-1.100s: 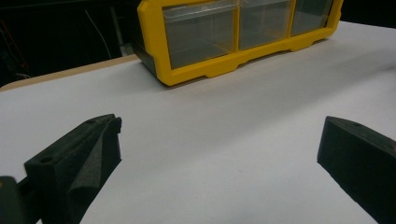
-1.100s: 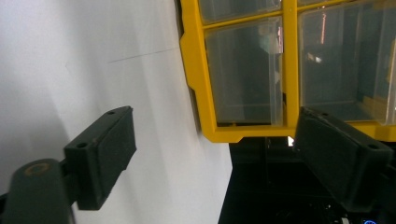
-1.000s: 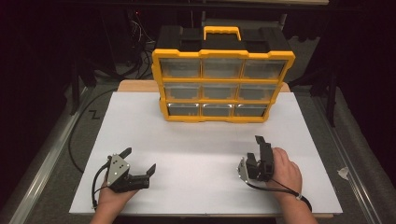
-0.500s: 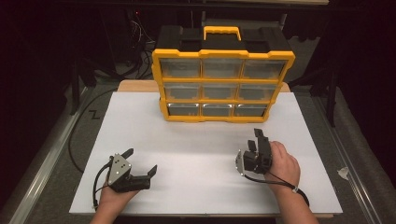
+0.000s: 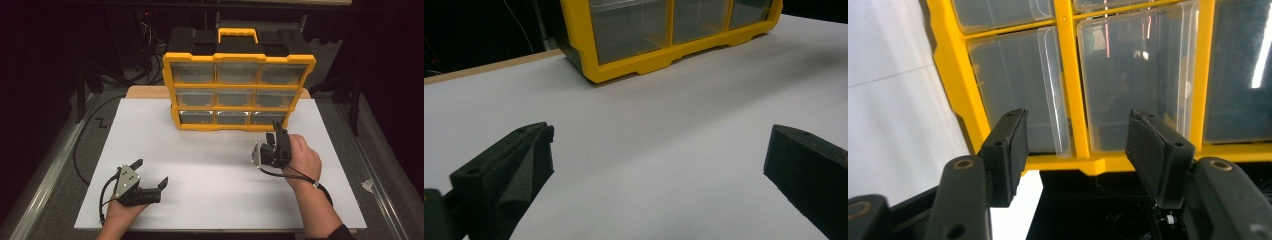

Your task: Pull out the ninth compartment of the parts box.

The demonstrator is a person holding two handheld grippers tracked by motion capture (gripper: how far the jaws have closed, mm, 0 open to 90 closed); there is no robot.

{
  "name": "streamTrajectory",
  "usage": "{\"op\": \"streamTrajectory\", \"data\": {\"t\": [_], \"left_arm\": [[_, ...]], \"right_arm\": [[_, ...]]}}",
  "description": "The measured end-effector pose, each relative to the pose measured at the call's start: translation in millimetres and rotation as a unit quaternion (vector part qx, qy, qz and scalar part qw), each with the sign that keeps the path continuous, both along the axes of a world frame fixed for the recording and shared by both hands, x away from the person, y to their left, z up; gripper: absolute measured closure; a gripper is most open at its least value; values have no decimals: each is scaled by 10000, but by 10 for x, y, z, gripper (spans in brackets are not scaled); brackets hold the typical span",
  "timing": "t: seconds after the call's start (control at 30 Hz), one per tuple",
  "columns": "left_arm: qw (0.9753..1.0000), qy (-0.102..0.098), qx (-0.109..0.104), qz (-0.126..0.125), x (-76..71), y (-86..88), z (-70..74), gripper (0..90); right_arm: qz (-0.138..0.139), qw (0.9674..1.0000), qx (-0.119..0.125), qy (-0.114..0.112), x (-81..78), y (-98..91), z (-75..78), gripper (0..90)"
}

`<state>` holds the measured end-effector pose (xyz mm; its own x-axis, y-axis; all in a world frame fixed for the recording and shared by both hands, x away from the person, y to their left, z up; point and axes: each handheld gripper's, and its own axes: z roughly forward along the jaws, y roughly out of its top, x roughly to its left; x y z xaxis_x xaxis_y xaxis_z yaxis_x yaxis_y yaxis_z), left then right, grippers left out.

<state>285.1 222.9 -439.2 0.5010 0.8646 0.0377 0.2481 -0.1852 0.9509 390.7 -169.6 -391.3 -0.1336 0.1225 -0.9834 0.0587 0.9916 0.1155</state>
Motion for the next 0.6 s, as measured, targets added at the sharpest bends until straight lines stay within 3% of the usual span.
{"op": "streamTrajectory", "data": {"t": [0.4,0.5,0.53,0.6], "left_arm": [[10000,-17,2,-7,5,5,-2,1],[10000,-27,2,-12,1,8,0,1],[10000,-27,2,-12,1,9,1,1],[10000,-31,1,-10,0,11,1,1]], "right_arm": [[-18,9997,-202,123,410,86,-7,533],[-37,9996,-254,127,450,95,-8,534],[-60,9997,-158,153,465,96,-22,539],[-14,9996,-276,73,501,99,-25,546]]}}
